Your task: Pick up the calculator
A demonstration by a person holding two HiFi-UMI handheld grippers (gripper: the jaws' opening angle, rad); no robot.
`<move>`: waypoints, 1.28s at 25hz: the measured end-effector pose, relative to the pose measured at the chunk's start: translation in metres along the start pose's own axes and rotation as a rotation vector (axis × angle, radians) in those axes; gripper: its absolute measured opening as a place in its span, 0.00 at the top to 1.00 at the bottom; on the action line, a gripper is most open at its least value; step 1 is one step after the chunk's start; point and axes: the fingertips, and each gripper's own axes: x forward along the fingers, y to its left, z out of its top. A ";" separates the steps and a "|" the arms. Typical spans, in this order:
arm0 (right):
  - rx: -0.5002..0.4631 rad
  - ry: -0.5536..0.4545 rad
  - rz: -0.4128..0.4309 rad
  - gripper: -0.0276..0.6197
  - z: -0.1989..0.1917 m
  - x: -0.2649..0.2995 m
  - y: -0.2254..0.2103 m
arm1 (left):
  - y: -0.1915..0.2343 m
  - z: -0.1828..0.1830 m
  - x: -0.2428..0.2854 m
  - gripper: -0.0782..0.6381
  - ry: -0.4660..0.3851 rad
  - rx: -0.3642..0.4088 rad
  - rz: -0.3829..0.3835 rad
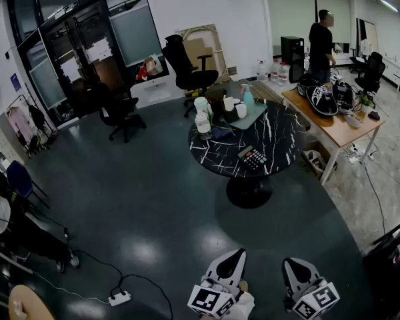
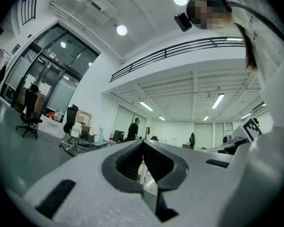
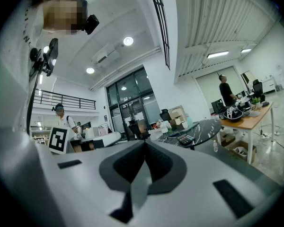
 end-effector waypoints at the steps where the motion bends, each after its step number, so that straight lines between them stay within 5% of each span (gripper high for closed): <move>1: 0.000 -0.008 -0.008 0.95 0.002 0.014 -0.008 | 0.012 0.000 0.010 0.88 0.002 -0.001 0.001; 13: -0.005 -0.009 0.003 0.95 0.020 0.150 -0.060 | 0.127 0.002 0.101 0.88 0.010 0.000 0.009; 24: -0.003 0.013 -0.039 0.95 0.025 0.197 -0.100 | 0.169 -0.013 0.152 0.88 0.051 -0.042 -0.006; 32: -0.014 0.039 0.017 0.95 0.032 0.251 -0.139 | 0.209 -0.012 0.189 0.88 0.051 -0.041 0.066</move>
